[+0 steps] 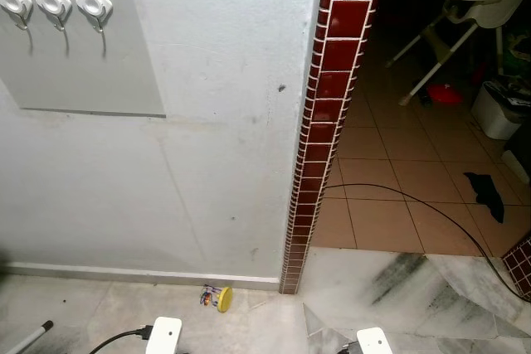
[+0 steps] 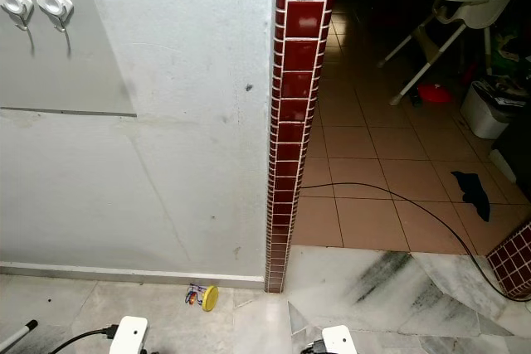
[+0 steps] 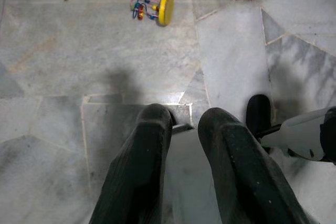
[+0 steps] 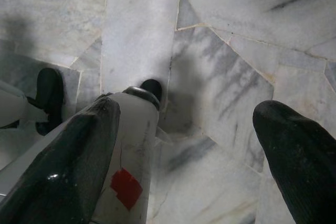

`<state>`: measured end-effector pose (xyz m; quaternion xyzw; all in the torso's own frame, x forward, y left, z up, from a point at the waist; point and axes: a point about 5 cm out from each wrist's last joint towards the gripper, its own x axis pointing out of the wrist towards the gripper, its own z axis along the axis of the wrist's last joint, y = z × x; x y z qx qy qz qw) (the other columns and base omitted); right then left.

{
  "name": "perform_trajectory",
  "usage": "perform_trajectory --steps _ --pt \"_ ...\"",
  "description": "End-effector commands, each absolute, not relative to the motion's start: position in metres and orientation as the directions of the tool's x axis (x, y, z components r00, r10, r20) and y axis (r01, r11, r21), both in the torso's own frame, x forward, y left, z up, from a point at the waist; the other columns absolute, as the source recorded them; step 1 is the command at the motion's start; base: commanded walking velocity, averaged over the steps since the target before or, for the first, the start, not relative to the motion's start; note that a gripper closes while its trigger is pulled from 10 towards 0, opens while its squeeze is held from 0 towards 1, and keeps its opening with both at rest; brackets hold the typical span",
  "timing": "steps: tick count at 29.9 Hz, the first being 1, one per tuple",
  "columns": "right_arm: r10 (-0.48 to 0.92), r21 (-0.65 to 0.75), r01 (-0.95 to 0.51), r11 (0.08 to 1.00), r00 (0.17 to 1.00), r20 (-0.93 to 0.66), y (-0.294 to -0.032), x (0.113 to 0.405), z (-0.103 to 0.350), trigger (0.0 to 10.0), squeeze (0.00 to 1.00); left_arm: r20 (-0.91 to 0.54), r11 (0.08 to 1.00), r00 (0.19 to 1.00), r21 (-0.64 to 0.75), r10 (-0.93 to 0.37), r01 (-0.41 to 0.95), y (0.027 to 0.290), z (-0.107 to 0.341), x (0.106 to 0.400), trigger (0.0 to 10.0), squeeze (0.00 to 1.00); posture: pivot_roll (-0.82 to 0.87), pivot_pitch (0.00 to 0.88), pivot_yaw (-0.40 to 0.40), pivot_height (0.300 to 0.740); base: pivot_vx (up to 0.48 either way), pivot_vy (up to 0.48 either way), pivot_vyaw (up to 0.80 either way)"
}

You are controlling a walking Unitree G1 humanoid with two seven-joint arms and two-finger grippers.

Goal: Hang keys on a hook

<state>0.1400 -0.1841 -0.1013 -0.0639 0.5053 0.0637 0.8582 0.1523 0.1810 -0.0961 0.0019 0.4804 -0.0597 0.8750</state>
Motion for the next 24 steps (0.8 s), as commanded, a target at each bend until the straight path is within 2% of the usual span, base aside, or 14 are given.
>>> perform_trajectory --steps 1,24 --pt "0.042 -0.049 -0.185 0.981 0.458 -0.888 -0.1824 0.1343 -0.1037 10.0 0.00 -0.841 0.994 0.532 -0.057 -0.100 0.097 0.1826 -0.0959 0.1524 10.0 0.00 -0.06 0.000 -0.005 0.740 0.000 0.000 0.80" --pt "0.058 -0.031 -0.186 0.982 0.455 -0.889 -0.1808 0.1347 -0.1037 10.0 0.00 -0.839 0.994 0.535 -0.066 -0.104 0.090 0.1804 -0.0956 0.1539 10.0 0.00 -0.06 0.000 -0.012 0.740 0.000 0.000 0.80"
